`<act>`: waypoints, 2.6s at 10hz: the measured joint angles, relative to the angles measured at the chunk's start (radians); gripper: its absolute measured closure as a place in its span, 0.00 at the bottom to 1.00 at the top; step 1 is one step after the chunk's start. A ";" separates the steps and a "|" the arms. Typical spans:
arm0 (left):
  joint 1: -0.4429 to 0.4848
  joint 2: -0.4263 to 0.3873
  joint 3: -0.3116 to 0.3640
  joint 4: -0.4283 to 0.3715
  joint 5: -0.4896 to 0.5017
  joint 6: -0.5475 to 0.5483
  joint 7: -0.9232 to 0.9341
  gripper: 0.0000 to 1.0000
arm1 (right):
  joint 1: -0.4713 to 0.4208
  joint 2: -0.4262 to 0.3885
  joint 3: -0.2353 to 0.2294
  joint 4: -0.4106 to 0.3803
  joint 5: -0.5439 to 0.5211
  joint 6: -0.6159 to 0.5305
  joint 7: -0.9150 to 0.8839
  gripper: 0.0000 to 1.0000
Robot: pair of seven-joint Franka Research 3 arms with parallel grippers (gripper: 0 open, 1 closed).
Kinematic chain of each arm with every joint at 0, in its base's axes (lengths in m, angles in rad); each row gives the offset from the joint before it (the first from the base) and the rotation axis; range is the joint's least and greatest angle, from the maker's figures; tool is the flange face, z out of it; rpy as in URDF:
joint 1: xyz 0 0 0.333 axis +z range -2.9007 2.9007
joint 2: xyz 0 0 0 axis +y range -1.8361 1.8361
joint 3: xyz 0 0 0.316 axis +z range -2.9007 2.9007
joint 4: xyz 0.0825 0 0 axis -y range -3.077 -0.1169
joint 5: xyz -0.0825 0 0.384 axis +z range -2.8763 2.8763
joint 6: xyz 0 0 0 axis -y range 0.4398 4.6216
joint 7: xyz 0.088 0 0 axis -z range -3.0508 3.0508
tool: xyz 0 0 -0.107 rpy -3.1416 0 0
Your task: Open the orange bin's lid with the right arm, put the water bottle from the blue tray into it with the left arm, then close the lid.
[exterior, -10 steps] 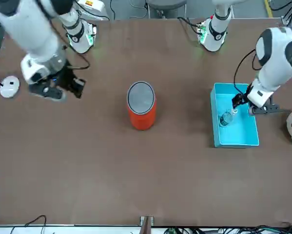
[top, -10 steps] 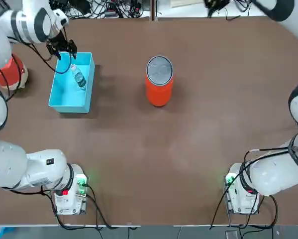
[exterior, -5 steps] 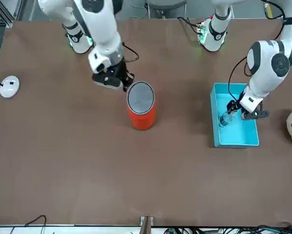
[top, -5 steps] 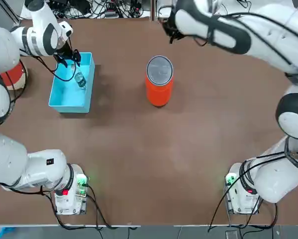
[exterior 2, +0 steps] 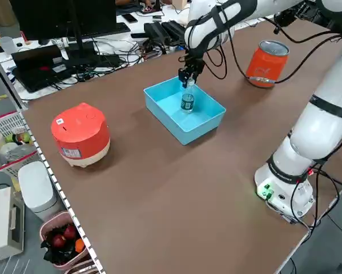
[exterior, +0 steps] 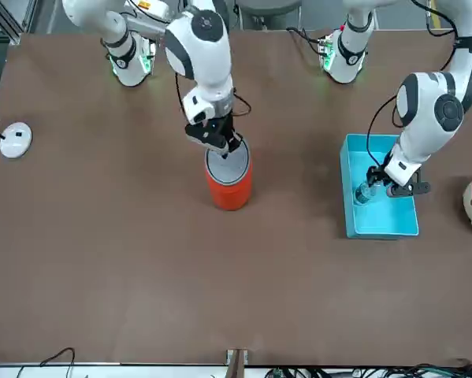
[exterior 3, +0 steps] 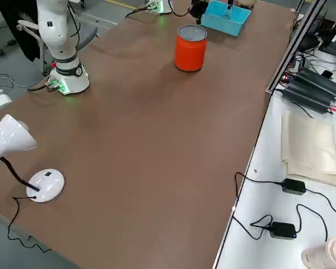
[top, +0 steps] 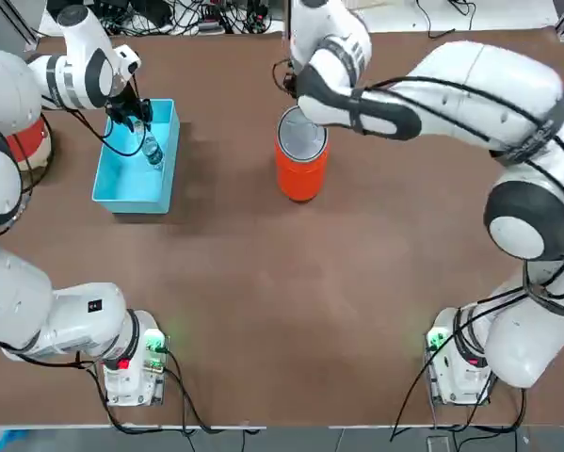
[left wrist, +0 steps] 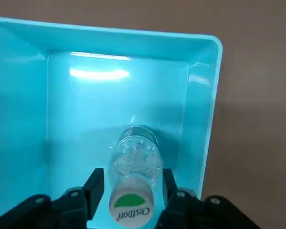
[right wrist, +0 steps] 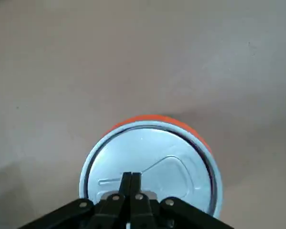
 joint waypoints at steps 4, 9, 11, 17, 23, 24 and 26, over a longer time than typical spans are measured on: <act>0.002 -0.002 0.001 0.003 0.000 0.000 0.000 0.64 | 0.025 0.059 -0.001 0.049 -0.024 0.007 0.090 0.98; 0.004 -0.039 0.003 0.073 0.000 -0.086 -0.027 0.64 | 0.054 0.113 -0.001 0.081 -0.024 0.026 0.143 0.98; 0.004 -0.045 0.002 0.090 0.000 -0.093 -0.062 0.64 | 0.070 0.132 -0.004 0.089 -0.029 0.035 0.151 0.98; 0.001 -0.078 -0.025 0.272 0.000 -0.376 -0.139 0.64 | 0.071 0.152 -0.009 0.133 -0.086 0.004 0.201 0.98; -0.003 -0.085 -0.140 0.439 0.000 -0.573 -0.335 0.64 | 0.007 0.051 -0.024 0.194 0.010 -0.163 0.022 0.98; -0.004 -0.085 -0.170 0.462 -0.005 -0.591 -0.388 0.64 | -0.018 0.026 -0.024 0.196 0.024 -0.195 -0.027 0.98; -0.006 -0.085 -0.270 0.490 -0.024 -0.597 -0.497 0.64 | -0.073 -0.032 -0.026 0.198 0.037 -0.285 -0.137 0.98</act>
